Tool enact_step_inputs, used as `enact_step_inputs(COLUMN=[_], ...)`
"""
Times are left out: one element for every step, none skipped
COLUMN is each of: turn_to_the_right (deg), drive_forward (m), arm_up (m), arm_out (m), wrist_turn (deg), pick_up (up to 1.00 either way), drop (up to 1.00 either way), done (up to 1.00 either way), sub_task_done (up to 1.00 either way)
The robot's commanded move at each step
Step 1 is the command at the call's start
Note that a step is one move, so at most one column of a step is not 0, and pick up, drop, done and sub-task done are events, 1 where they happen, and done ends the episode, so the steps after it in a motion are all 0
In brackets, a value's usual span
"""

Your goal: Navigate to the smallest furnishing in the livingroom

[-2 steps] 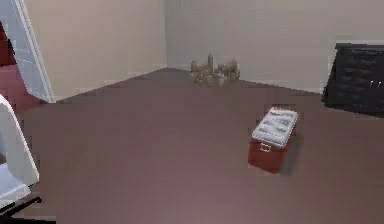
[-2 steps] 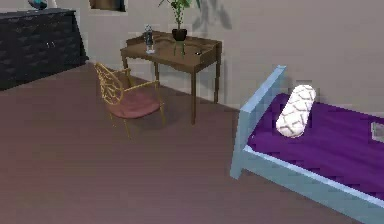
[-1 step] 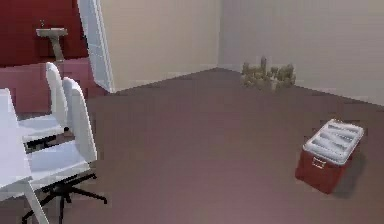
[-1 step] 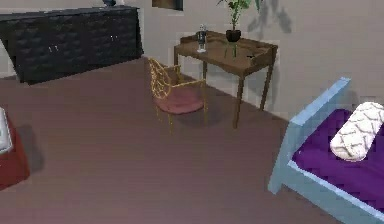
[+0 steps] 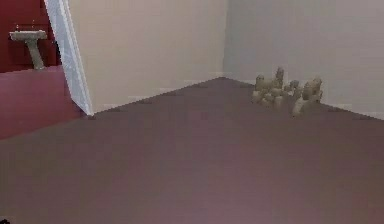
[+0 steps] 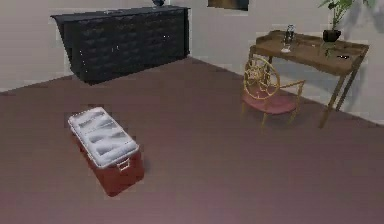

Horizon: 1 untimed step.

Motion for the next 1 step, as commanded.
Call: enact_step_inputs(turn_to_the_right=[-9.0], drive_forward=[0.0], arm_up=[0.0], arm_out=[0.0], wrist_turn=[0.0], pick_up=[0.0], drop=[0.0], done=[0.0], sub_task_done=[0.0])
